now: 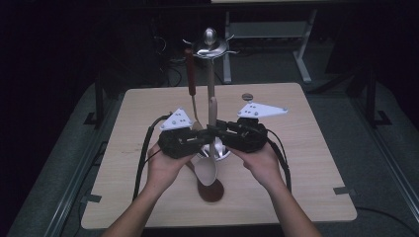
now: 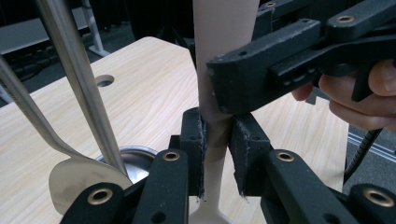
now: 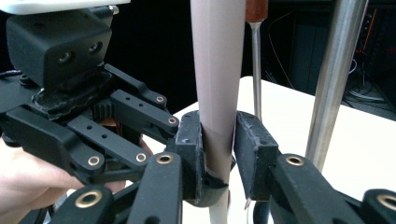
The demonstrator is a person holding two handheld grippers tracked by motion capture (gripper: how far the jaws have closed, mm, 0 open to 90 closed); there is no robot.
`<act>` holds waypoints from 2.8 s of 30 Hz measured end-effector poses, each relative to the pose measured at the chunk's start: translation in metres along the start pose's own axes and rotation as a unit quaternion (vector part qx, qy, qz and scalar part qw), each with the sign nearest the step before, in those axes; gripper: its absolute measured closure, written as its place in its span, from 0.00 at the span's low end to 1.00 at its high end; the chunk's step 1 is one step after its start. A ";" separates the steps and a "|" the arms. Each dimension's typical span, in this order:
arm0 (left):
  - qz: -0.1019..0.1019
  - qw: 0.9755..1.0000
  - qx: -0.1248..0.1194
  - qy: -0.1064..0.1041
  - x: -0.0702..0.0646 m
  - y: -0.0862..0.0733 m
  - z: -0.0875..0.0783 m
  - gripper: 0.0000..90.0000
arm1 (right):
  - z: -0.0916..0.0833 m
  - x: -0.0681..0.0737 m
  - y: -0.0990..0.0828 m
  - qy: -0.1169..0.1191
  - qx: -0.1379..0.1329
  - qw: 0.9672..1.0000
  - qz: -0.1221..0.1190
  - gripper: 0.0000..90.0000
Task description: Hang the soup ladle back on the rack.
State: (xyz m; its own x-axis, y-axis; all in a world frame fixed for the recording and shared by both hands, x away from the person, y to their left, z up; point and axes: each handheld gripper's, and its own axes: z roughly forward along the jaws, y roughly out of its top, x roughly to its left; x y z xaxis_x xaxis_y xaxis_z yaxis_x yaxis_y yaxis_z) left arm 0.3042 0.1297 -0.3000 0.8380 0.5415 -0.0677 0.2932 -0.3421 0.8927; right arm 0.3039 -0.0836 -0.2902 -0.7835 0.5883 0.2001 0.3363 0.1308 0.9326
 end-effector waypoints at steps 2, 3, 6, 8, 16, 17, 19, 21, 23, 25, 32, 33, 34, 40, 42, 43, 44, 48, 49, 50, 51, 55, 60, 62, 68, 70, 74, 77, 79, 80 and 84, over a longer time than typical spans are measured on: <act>-0.001 1.000 0.001 0.002 -0.001 0.000 0.001 0.85 | 0.001 0.001 -0.001 -0.003 -0.002 1.000 0.002 0.81; -0.002 1.000 0.001 0.002 0.000 0.000 0.001 0.85 | 0.001 0.001 -0.001 -0.005 -0.001 1.000 0.002 0.81; -0.003 1.000 0.000 0.002 0.000 -0.001 0.001 0.85 | 0.001 0.000 -0.001 -0.008 -0.001 1.000 -0.002 0.83; -0.003 1.000 0.000 -0.001 0.001 -0.001 0.001 0.85 | 0.001 0.001 -0.001 -0.012 -0.002 1.000 -0.007 0.83; -0.005 1.000 0.004 -0.007 0.004 -0.004 0.003 0.84 | 0.004 -0.004 -0.003 0.003 0.008 1.000 0.001 0.84; -0.004 1.000 0.004 -0.008 0.004 -0.005 0.003 0.84 | 0.004 -0.004 -0.003 0.005 0.009 1.000 0.002 0.84; -0.004 1.000 0.005 -0.011 0.005 -0.005 0.003 0.83 | 0.004 -0.006 -0.003 0.008 0.008 1.000 0.001 0.84; -0.005 1.000 0.002 -0.014 0.006 -0.005 0.002 0.82 | 0.004 -0.006 -0.004 0.011 0.006 1.000 0.002 0.84; -0.006 1.000 0.007 -0.016 0.007 -0.005 0.002 0.78 | 0.003 -0.006 -0.004 0.012 0.005 1.000 0.000 0.84; -0.001 1.000 0.012 -0.019 0.009 -0.006 0.001 0.71 | 0.002 -0.008 -0.003 0.014 0.008 1.000 -0.004 0.84; 0.012 0.999 0.044 -0.029 0.020 -0.013 -0.009 0.53 | -0.002 -0.016 -0.002 0.034 0.006 0.999 -0.022 0.84; 0.012 0.998 0.046 -0.031 0.021 -0.015 -0.011 0.51 | -0.002 -0.017 -0.002 0.040 0.007 0.999 -0.023 0.84; 0.008 0.998 0.046 -0.034 0.022 -0.017 -0.013 0.49 | -0.003 -0.017 -0.002 0.044 0.008 0.999 -0.026 0.84; 0.002 0.998 0.054 -0.037 0.036 -0.032 -0.029 0.45 | -0.004 -0.026 0.002 0.081 -0.006 0.996 -0.040 0.84; 0.001 0.997 0.063 -0.038 0.042 -0.039 -0.034 0.44 | -0.005 -0.030 0.005 0.090 -0.005 0.995 -0.043 0.84; 0.000 0.997 0.066 -0.041 0.045 -0.042 -0.036 0.43 | -0.005 -0.031 0.007 0.096 -0.005 0.994 -0.048 0.84; -0.002 0.997 0.072 -0.040 0.047 -0.046 -0.038 0.43 | -0.005 -0.032 0.008 0.100 -0.007 0.994 -0.050 0.84; -0.010 0.995 0.096 -0.032 0.059 -0.063 -0.045 0.40 | -0.005 -0.034 0.018 0.122 -0.006 0.991 -0.063 0.84; -0.013 0.994 0.104 -0.032 0.062 -0.068 -0.045 0.40 | -0.005 -0.035 0.022 0.129 -0.007 0.989 -0.068 0.84; -0.015 0.993 0.112 -0.029 0.066 -0.074 -0.046 0.39 | -0.005 -0.036 0.025 0.134 -0.007 0.988 -0.070 0.84; -0.020 0.992 0.118 -0.028 0.068 -0.080 -0.046 0.38 | -0.005 -0.037 0.030 0.141 -0.006 0.987 -0.071 0.84; -0.027 0.990 0.138 -0.020 0.078 -0.100 -0.047 0.37 | -0.005 -0.041 0.042 0.161 -0.007 0.984 -0.078 0.84; -0.039 0.988 0.149 -0.018 0.088 -0.119 -0.047 0.35 | -0.004 -0.046 0.058 0.176 0.001 0.980 -0.093 0.84; -0.054 0.987 0.151 -0.021 0.090 -0.125 -0.046 0.35 | -0.003 -0.049 0.063 0.181 -0.001 0.979 -0.094 0.84; -0.056 0.984 0.167 -0.021 0.091 -0.131 -0.041 0.35 | -0.001 -0.057 0.076 0.200 -0.008 0.976 -0.088 0.84; -0.059 0.983 0.170 -0.022 0.090 -0.132 -0.040 0.35 | 0.000 -0.058 0.079 0.204 -0.009 0.975 -0.087 0.84; -0.058 0.983 0.173 -0.022 0.090 -0.133 -0.039 0.35 | 0.003 -0.060 0.083 0.210 -0.004 0.974 -0.088 0.84; -0.057 0.983 0.175 -0.021 0.091 -0.133 -0.040 0.35 | 0.005 -0.062 0.083 0.210 -0.002 0.974 -0.086 0.84; -0.059 0.983 0.174 -0.019 0.091 -0.133 -0.040 0.35 | 0.005 -0.064 0.083 0.210 0.000 0.974 -0.082 0.84; -0.060 0.983 0.173 -0.020 0.091 -0.133 -0.040 0.35 | 0.006 -0.065 0.082 0.212 -0.001 0.974 -0.081 0.84; -0.057 0.982 0.177 -0.022 0.090 -0.133 -0.039 0.35 | 0.007 -0.069 0.082 0.218 0.001 0.973 -0.073 0.84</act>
State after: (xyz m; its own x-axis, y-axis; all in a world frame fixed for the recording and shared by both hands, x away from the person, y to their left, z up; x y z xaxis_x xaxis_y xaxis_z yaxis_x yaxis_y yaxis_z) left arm 0.3226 0.2540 -0.4072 0.8074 0.5607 -0.1836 0.5209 -0.5313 0.6681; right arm 0.3890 -0.1075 -0.2298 -0.9702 0.1691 0.1734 0.2048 0.1903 0.9601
